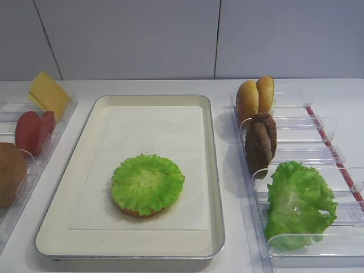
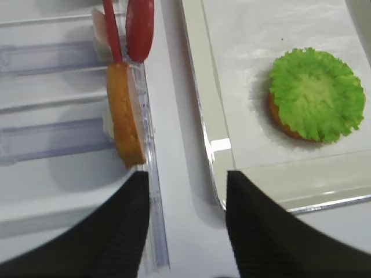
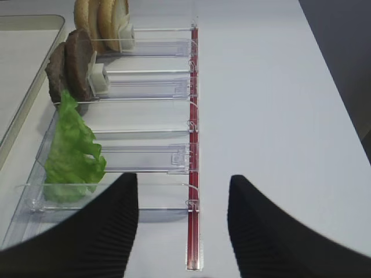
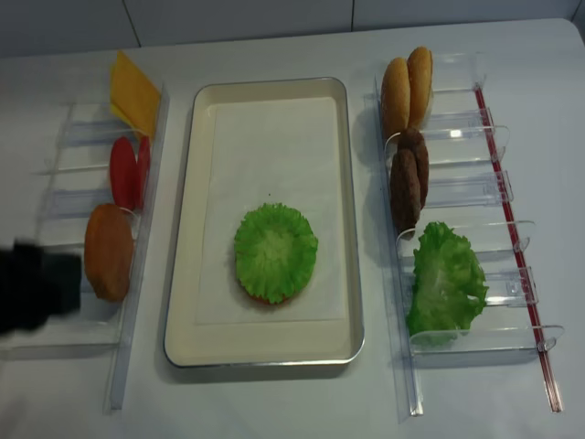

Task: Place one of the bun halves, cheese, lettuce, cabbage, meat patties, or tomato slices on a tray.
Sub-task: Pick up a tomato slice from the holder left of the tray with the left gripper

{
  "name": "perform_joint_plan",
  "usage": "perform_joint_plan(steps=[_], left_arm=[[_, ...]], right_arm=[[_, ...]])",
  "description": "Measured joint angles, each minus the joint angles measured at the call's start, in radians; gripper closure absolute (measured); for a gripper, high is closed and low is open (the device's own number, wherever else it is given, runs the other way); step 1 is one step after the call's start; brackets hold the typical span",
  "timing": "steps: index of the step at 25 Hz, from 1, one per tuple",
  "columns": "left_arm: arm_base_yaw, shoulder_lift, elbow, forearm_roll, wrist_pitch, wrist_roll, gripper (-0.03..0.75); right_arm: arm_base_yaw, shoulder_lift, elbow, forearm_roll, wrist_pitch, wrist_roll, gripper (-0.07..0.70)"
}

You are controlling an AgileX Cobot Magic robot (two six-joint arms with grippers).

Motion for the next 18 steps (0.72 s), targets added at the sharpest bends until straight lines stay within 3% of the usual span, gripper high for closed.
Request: perform_joint_plan(steps=[10,18], left_arm=[[0.000,0.583,-0.319,0.000,-0.038,0.061,0.398],[-0.029,0.875,-0.494,0.043,-0.030,0.050,0.398]], right_arm=[[0.000,0.000,0.000,0.000,0.000,0.000,0.253],[0.000,0.000,0.000,0.000,0.000,0.000,0.253]])
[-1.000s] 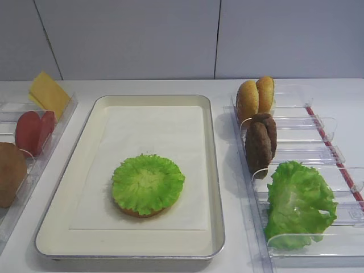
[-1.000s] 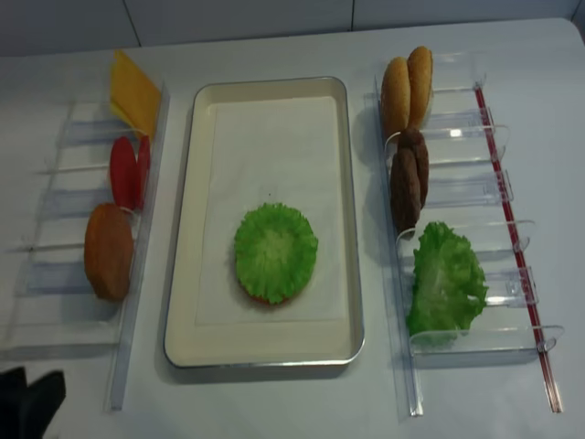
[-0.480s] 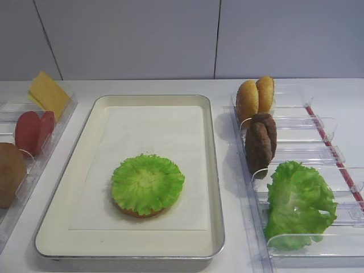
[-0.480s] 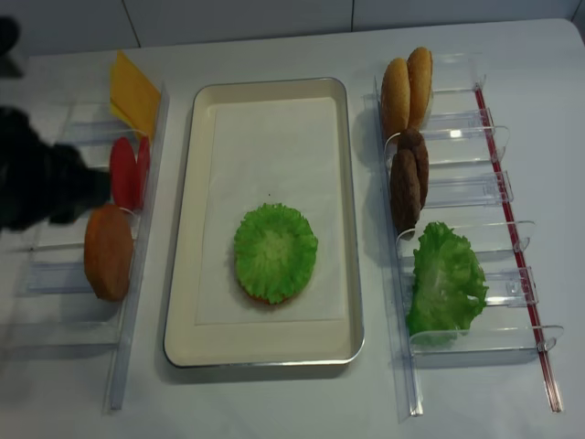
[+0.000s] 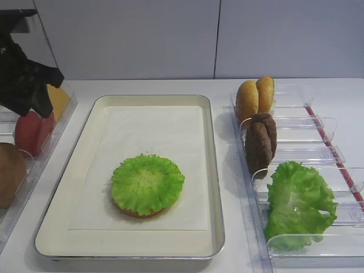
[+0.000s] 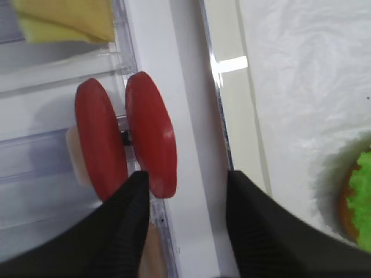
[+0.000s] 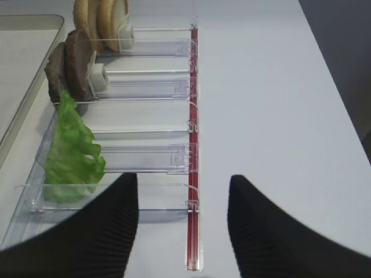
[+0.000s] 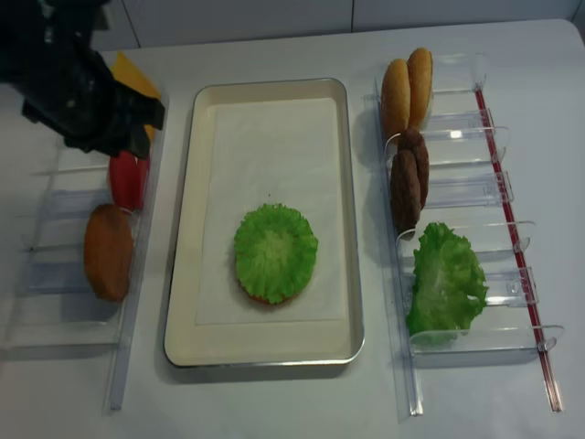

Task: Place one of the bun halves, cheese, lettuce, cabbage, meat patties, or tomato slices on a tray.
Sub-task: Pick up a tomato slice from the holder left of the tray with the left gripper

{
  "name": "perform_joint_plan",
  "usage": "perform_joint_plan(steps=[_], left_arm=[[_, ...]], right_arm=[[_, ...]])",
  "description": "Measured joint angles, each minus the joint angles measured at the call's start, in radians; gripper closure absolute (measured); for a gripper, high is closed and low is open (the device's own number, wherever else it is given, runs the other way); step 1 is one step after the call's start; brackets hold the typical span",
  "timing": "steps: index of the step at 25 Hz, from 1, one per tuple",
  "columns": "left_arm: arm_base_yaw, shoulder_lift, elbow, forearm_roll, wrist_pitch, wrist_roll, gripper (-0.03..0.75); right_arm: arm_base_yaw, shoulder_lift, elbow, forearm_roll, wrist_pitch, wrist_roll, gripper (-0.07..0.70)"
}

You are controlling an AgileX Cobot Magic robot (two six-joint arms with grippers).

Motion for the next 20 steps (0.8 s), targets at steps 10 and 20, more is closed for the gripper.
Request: perform_joint_plan(steps=[10,20], left_arm=[[-0.017,0.165,-0.058,0.094,0.018,-0.077,0.408],[-0.017,0.174,-0.126,0.160,0.088,-0.080,0.656]], right_arm=[[0.000,0.000,0.000,0.000,0.000,0.000,0.253],[0.000,0.000,0.000,-0.001,0.000,0.000,0.253]])
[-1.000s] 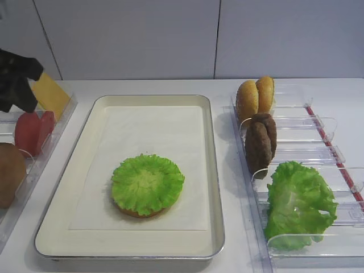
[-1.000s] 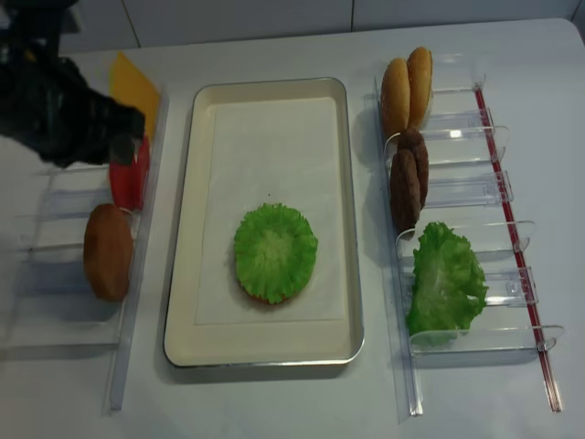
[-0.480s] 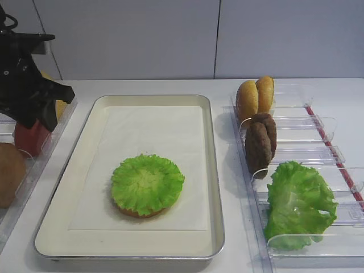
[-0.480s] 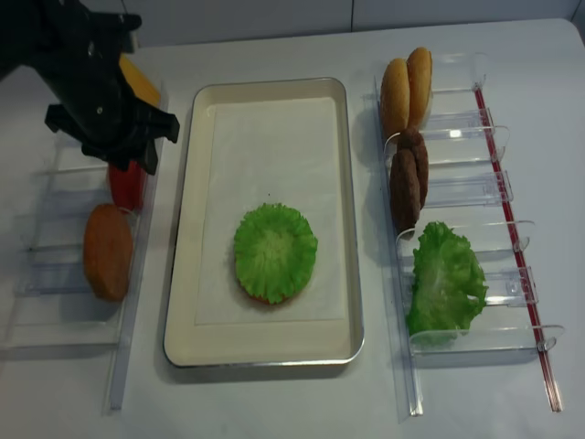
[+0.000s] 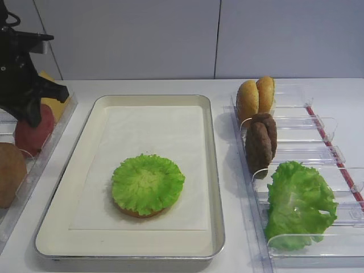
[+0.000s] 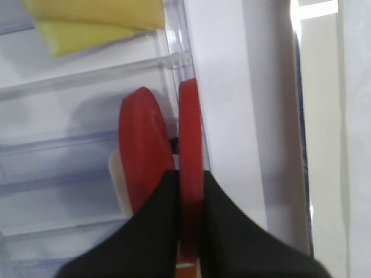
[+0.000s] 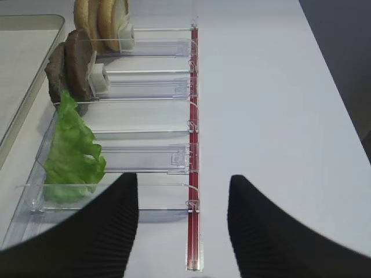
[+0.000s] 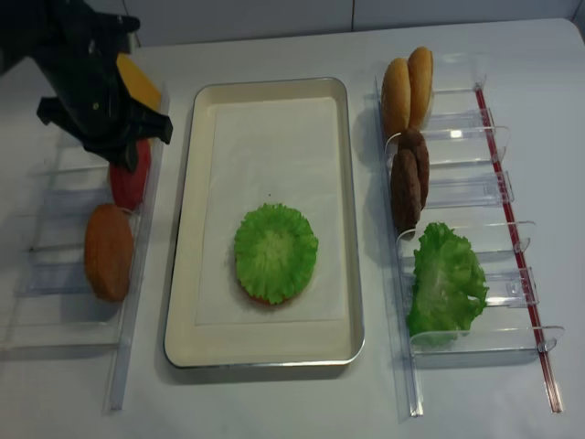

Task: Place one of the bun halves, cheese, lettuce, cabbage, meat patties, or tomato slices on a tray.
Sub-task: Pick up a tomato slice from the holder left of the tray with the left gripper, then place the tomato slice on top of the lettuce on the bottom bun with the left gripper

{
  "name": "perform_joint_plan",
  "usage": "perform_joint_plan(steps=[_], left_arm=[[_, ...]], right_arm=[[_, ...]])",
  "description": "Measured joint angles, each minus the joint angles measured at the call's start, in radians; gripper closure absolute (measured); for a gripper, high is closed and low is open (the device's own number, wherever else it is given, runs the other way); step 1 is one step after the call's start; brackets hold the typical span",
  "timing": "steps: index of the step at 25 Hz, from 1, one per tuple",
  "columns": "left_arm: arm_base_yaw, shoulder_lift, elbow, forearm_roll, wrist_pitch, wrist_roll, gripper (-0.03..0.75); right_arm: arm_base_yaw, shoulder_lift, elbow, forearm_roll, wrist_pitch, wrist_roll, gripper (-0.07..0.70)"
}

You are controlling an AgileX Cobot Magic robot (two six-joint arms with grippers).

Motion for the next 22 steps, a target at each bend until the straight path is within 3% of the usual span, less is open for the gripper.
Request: perform_joint_plan(steps=[3,7,11,16,22], left_arm=[[0.000,0.000,-0.069,-0.012,0.083,0.008,0.656],[0.000,-0.032,-0.139,-0.066,0.100,0.031,0.656],[0.000,-0.115,-0.137,-0.192,0.110,0.060,0.656],[0.000,-0.222,0.031,-0.463,0.113,0.188,0.656],[0.000,-0.245,0.241,-0.781,0.107,0.434,0.656]], right_arm=[[0.000,0.000,0.000,0.000,0.000,0.000,0.253],[0.000,0.000,0.000,0.000,0.000,0.000,0.253],[0.000,0.000,0.000,0.000,0.000,0.000,0.253],[0.000,0.000,0.000,0.000,0.000,0.000,0.253],[0.000,0.000,0.000,0.000,0.000,-0.002,0.253]])
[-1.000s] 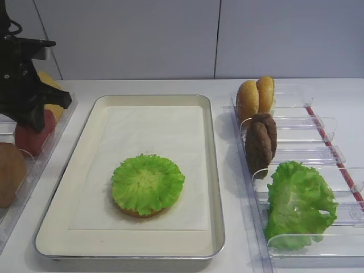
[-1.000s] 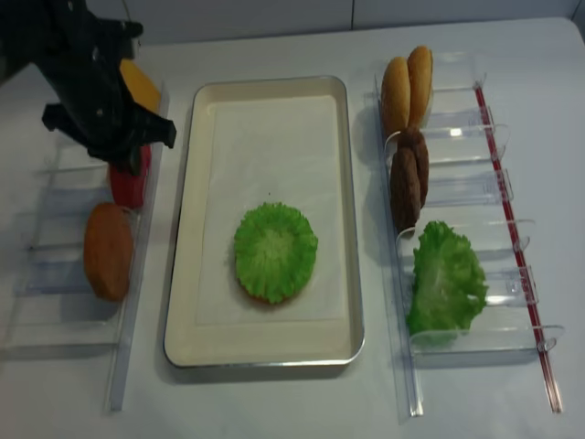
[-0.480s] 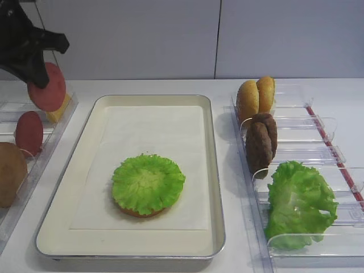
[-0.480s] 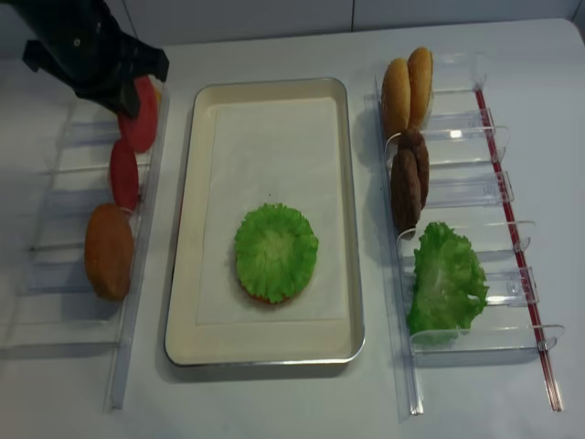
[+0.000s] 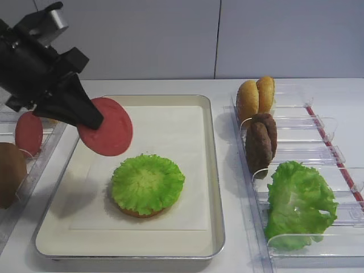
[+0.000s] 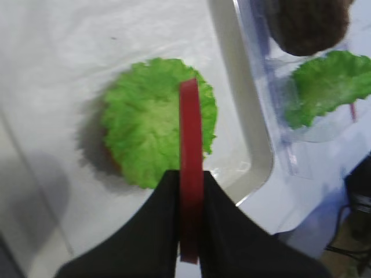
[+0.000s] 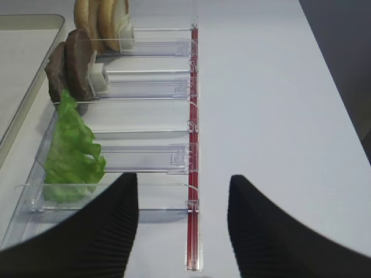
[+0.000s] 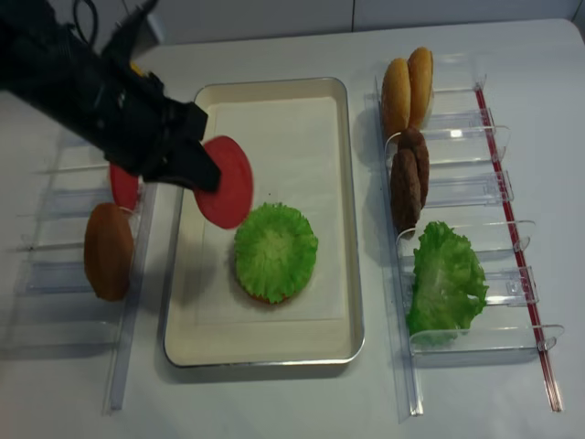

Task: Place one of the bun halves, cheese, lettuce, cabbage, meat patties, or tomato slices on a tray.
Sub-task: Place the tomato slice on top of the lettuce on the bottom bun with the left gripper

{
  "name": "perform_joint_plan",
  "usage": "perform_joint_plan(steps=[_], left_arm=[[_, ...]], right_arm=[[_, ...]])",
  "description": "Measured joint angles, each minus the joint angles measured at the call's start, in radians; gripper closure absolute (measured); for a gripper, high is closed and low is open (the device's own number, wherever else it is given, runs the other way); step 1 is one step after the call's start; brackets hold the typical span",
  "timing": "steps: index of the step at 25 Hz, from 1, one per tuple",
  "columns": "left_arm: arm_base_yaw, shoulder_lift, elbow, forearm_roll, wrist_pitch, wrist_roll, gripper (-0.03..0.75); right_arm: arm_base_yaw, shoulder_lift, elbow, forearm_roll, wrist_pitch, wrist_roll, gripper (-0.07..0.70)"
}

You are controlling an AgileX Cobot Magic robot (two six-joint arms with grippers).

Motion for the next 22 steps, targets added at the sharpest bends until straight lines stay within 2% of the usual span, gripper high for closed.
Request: perform_joint_plan(steps=[4,7,16,22], left_arm=[[0.000,0.000,0.112,-0.169,-0.013,0.127,0.656],[0.000,0.007,0.161,-0.243,-0.017,0.199,0.656],[-0.002,0.150,0.173,-0.357,-0.041,0.293,0.656],[-0.020,0.226,0.173,-0.368,-0.045,0.312,0.656]], right_arm=[[0.000,0.000,0.000,0.000,0.000,0.000,0.253],[0.000,0.000,0.000,0.000,0.000,0.000,0.253],[0.000,0.000,0.000,0.000,0.000,0.000,0.253],[0.000,0.000,0.000,0.000,0.000,0.000,0.253]])
